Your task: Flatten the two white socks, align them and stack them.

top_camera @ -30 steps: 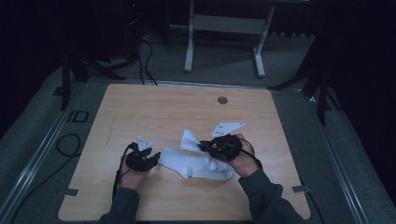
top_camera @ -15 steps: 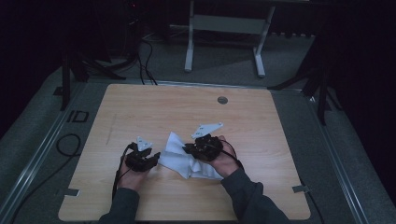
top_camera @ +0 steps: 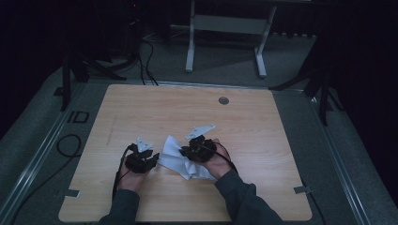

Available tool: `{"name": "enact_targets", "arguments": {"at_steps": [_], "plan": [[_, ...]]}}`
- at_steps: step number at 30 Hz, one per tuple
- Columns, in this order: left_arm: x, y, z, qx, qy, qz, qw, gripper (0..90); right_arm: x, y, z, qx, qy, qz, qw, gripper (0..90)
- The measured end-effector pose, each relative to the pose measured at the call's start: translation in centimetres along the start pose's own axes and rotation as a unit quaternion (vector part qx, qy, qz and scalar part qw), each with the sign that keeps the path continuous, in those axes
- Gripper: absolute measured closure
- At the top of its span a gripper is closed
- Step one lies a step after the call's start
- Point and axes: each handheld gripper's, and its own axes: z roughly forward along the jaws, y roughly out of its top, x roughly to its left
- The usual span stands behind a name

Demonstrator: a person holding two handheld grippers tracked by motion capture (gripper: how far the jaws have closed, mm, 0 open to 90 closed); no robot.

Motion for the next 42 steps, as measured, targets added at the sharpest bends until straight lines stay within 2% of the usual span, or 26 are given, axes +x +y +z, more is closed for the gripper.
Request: {"name": "enact_targets", "arguments": {"at_steps": [5,15,20,26,31,37,42], "plan": [[0.1,0.0,-0.1,0.0,-0.002,-0.002,1.0,74.6,0.0,-0.5,0.8,0.006,0.0,0.017,0.9998,83.4],[-0.1,-0.1,0.1,0.01,-0.003,0.008,0.9999,88.2,0.4,-0.7,2.6,0.035,-0.005,0.022,0.9992,83.3],[-0.5,-0.1,0.2,0.018,-0.006,0.017,0.9997,88.5,0.4,-1.0,3.9,0.059,-0.014,0.037,0.9975,83.1],[-0.9,-0.2,0.5,0.03,-0.006,0.028,0.9991,88.4,0.6,-1.3,4.9,0.074,-0.018,0.043,0.9962,82.8],[-1.2,-0.2,0.7,0.034,-0.007,0.036,0.9987,88.4,0.5,-1.5,5.4,0.077,-0.02,0.047,0.9957,82.4],[-1.4,-0.2,0.8,0.039,-0.007,0.042,0.9983,88.5,0.8,-1.3,4.9,0.069,-0.031,0.049,0.9959,82.5],[-1.4,-0.2,0.8,0.042,-0.008,0.047,0.998,89.0,0.7,-1.3,5.1,0.073,-0.039,0.052,0.9952,82.2]]}}
